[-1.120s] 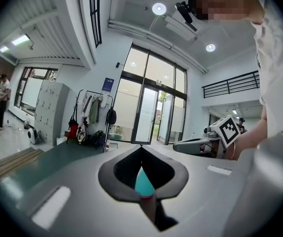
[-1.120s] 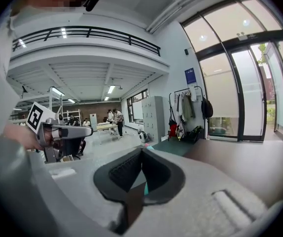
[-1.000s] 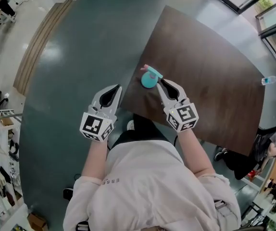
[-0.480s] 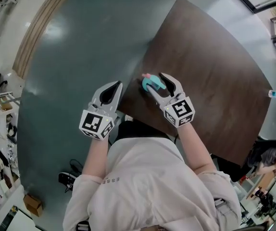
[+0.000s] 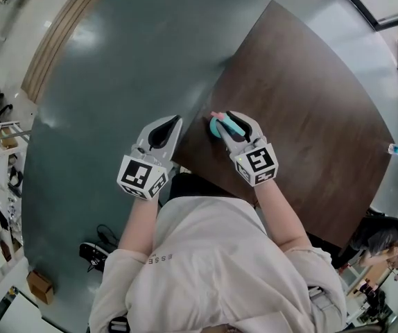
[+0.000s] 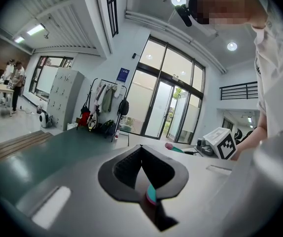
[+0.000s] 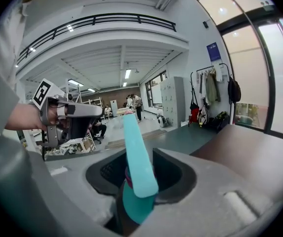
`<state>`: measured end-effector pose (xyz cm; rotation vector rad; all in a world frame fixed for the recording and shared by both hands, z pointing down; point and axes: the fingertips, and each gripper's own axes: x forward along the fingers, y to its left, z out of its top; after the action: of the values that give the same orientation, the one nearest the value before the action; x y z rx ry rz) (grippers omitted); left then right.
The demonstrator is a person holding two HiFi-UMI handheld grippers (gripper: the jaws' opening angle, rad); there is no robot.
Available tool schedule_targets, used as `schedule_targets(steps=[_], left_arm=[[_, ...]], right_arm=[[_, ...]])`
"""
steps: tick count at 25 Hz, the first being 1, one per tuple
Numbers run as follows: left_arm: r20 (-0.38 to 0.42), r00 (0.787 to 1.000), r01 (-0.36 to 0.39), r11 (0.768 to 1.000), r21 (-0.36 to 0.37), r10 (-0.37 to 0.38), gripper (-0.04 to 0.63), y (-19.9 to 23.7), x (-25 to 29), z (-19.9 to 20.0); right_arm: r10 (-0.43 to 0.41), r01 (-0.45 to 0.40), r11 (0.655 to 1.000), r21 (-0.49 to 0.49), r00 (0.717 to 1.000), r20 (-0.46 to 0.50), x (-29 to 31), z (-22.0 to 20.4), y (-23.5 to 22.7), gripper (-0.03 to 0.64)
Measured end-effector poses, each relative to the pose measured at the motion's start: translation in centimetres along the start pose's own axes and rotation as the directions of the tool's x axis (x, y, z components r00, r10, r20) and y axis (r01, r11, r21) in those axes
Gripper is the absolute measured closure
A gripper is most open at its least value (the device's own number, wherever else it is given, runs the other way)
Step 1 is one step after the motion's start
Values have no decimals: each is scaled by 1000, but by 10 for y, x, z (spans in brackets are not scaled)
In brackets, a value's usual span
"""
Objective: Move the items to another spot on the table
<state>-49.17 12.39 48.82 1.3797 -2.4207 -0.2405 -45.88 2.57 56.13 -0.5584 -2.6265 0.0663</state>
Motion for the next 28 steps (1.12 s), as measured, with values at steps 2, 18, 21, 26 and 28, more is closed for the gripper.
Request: schedule_targets(steps=[2,18,21,26,28], left_arm=[[3,1000,6,1000,8,-6,578,2,-2,3],[-30,953,302,946,114,-301,578,-55,-22,12],[-59,925,379,918,120,-374,578,-83,-14,1],[-113,845,534,832,152,-522,578,-152,6,-12],[-124,815,579,798,167,-566,578,-183,12,-16]], right_arm=[[-16,16,1000,0,1000,6,0,3,-1,492],[-368,364,930,52,919,141,-109,27,10,495],[-449,441,893,88,883,136,-149,15,12,495],[-584,571,812,123,801,132,-220,-12,10,495],[-624,607,781,147,771,130,-249,-24,5,495]])
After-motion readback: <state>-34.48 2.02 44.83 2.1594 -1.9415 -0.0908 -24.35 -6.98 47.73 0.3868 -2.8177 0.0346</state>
